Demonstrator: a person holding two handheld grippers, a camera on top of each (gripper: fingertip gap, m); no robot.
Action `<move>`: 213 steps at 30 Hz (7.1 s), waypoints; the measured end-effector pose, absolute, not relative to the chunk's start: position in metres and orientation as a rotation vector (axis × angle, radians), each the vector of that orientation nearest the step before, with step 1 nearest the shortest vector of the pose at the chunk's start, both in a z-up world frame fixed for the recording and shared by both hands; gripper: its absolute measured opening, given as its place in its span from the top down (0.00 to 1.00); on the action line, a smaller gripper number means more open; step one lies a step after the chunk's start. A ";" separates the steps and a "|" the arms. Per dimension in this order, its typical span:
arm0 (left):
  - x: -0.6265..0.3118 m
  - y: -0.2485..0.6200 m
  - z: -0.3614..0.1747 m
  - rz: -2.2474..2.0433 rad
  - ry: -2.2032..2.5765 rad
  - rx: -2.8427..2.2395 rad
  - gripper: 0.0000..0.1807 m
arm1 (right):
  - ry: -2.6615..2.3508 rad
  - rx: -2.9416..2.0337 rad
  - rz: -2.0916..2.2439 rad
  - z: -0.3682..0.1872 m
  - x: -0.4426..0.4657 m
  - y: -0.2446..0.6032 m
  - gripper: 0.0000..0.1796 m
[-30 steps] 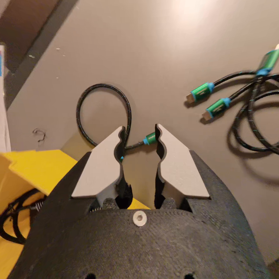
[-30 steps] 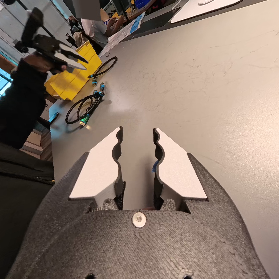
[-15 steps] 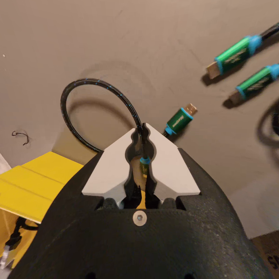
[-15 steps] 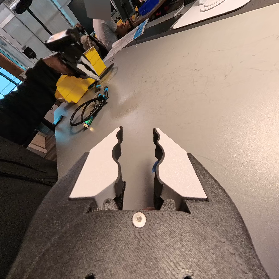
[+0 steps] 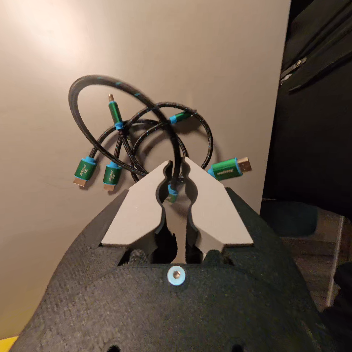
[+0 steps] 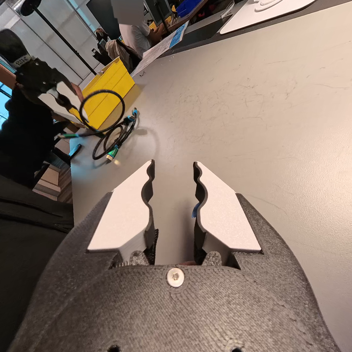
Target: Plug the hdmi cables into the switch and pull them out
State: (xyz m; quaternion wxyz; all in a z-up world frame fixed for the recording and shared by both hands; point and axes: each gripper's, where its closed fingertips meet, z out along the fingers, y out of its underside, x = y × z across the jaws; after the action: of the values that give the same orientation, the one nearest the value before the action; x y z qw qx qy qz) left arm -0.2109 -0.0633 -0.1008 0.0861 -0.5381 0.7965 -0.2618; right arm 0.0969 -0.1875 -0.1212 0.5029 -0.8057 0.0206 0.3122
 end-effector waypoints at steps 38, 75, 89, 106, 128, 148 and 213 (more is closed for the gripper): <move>-0.407 0.299 -0.110 -0.514 0.592 -2.459 0.93 | 0.098 -1.959 0.739 -0.124 0.102 -0.184 0.77; 0.062 -0.085 -0.131 -1.003 2.271 -1.691 0.97 | -0.092 -1.994 0.698 -0.125 0.080 -0.191 0.77; -0.003 -0.039 -0.080 -0.986 1.972 -1.649 0.71 | -0.126 -2.006 0.693 -0.126 0.075 -0.192 0.76; -0.146 -0.011 -0.150 -0.748 2.107 -1.747 0.66 | -0.405 -2.012 0.565 -0.121 0.021 -0.163 0.67; -0.092 -0.054 -0.096 -1.212 1.926 -1.183 0.93 | -0.772 -1.788 0.505 -0.084 -0.058 -0.065 0.78; -0.090 -0.080 -0.090 -1.393 1.922 -1.140 0.95 | -0.807 -1.645 0.579 -0.072 -0.063 -0.091 0.92; -0.134 -0.095 0.021 -1.982 1.539 -0.810 0.91 | -0.939 -1.779 0.301 -0.118 -0.068 -0.085 0.92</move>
State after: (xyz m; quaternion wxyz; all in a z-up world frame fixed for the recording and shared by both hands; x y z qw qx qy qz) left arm -0.1340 -0.0946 0.0205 0.2496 -0.2976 0.5652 -0.7278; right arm -0.0677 -0.0850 -0.1178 0.5258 -0.7440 -0.3927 0.1259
